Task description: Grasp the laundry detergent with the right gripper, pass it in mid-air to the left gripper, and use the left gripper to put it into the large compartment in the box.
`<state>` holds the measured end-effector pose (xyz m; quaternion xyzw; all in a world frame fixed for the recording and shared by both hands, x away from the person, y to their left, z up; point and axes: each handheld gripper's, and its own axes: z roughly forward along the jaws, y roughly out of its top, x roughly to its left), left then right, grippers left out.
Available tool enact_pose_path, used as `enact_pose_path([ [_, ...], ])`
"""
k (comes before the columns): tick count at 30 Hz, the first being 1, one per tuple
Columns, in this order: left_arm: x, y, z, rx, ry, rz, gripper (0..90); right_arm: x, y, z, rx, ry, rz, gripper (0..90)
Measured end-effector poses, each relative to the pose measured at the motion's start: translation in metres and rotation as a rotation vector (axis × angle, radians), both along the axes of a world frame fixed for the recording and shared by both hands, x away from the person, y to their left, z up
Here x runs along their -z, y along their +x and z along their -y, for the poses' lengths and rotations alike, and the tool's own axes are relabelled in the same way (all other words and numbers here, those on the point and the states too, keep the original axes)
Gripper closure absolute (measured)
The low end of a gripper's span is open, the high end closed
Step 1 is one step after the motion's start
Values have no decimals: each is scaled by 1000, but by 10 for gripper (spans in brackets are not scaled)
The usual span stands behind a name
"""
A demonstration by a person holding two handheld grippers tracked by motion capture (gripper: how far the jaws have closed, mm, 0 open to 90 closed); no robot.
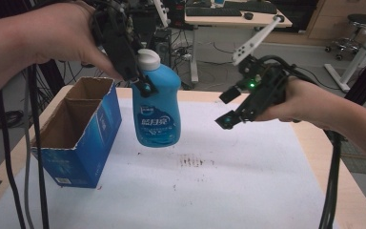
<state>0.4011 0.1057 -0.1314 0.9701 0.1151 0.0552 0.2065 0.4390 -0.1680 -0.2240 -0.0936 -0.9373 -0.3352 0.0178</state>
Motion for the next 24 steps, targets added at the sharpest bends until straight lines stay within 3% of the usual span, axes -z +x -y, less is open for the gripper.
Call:
enact_pose_path([
  [4,-4,0,-18,-60,-9,1,383,8,6,16,51,-47,19,122],
  [6,-7,0,-28,-92,-14,5,383,12,8,23,91,-103,43,122],
  [15,-22,-6,-76,-273,-31,42,384,29,17,55,214,-181,55,122],
  [20,-27,-12,-102,-382,-38,67,384,34,21,76,276,-176,41,123],
  [23,-27,-13,-108,-405,-39,71,383,34,22,79,283,-173,41,123],
  [24,-27,-15,-118,-447,-31,78,383,35,23,84,300,-169,38,123],
])
